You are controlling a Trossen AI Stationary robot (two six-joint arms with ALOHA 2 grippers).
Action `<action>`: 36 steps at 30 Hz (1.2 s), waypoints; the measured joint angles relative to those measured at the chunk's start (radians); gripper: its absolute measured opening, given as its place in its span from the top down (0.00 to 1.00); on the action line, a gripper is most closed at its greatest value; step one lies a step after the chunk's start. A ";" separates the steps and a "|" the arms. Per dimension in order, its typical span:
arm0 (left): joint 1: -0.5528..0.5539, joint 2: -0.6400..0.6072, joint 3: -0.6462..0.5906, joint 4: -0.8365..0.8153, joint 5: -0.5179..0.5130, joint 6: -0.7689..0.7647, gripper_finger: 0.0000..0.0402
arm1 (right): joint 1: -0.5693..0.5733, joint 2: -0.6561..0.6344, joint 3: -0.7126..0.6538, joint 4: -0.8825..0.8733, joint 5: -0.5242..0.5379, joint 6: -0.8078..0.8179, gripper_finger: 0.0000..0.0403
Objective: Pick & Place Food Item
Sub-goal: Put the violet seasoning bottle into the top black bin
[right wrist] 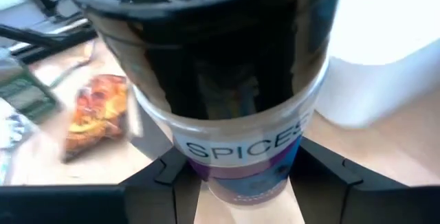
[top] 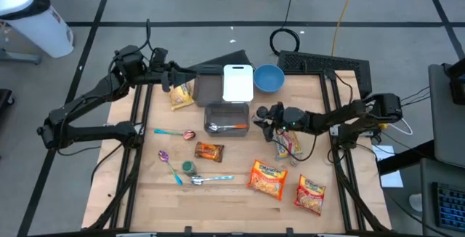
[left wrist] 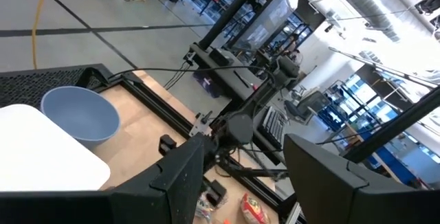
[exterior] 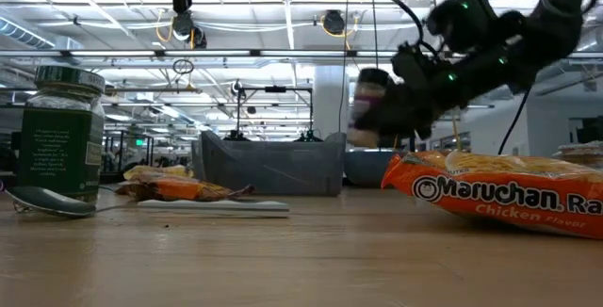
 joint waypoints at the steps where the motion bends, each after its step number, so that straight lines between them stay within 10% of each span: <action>1: 0.000 0.000 0.000 0.000 -0.001 0.007 0.48 | -0.002 -0.018 0.027 -0.054 -0.013 -0.018 0.57; 19: -0.089 0.120 0.042 -0.006 -0.013 0.112 0.48 | -0.139 -0.164 0.523 -0.676 -0.575 0.010 0.57; 36: -0.276 0.614 0.757 -0.651 -0.047 0.509 0.48 | -0.128 -0.083 0.683 -0.790 -0.855 0.081 0.57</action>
